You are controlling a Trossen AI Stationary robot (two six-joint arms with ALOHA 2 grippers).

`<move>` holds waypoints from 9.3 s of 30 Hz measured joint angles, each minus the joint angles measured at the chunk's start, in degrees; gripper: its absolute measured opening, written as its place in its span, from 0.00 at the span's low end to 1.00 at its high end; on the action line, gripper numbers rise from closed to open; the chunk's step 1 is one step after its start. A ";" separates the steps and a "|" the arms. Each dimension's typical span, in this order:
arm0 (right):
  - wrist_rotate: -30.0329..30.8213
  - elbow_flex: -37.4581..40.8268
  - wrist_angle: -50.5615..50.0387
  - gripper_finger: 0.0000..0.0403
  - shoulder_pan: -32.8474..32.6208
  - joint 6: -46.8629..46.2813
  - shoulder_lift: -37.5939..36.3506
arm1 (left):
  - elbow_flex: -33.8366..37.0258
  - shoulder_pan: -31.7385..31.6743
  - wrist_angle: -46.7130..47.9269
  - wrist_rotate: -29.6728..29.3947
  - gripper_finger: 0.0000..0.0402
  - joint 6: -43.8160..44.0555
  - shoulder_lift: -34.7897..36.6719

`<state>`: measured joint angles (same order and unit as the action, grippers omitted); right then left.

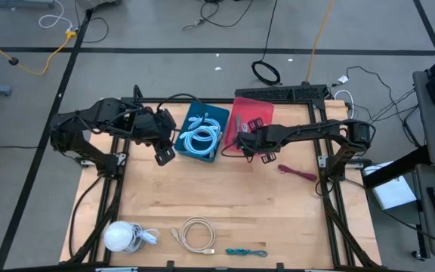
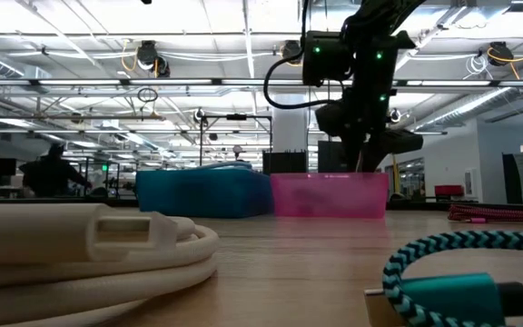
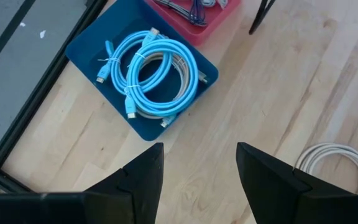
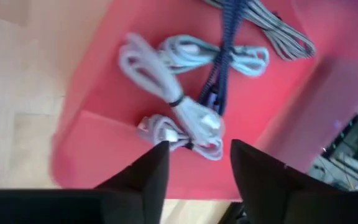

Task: Pick & Place USB Port
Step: Put the small black and pink charger cable into the pink bin, then put the small black and blue charger cable into the pink bin

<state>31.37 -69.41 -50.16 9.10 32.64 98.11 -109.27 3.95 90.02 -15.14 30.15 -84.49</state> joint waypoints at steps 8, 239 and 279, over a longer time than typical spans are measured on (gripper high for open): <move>15.63 -1.54 5.80 0.53 -0.91 -6.26 -0.03 | 0.00 0.00 0.00 -0.86 0.50 -0.24 0.00; -22.93 -5.25 28.41 0.39 -57.18 -76.96 -1.92 | 30.29 38.40 -85.08 -20.89 0.50 34.68 -10.72; -23.49 -5.28 31.55 0.39 -53.90 -74.75 11.36 | 30.29 43.47 -90.19 -26.96 0.50 34.49 -12.11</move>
<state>7.88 -74.68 -18.61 -44.80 -42.10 109.48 -78.98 47.42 -0.17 -42.09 64.64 -96.60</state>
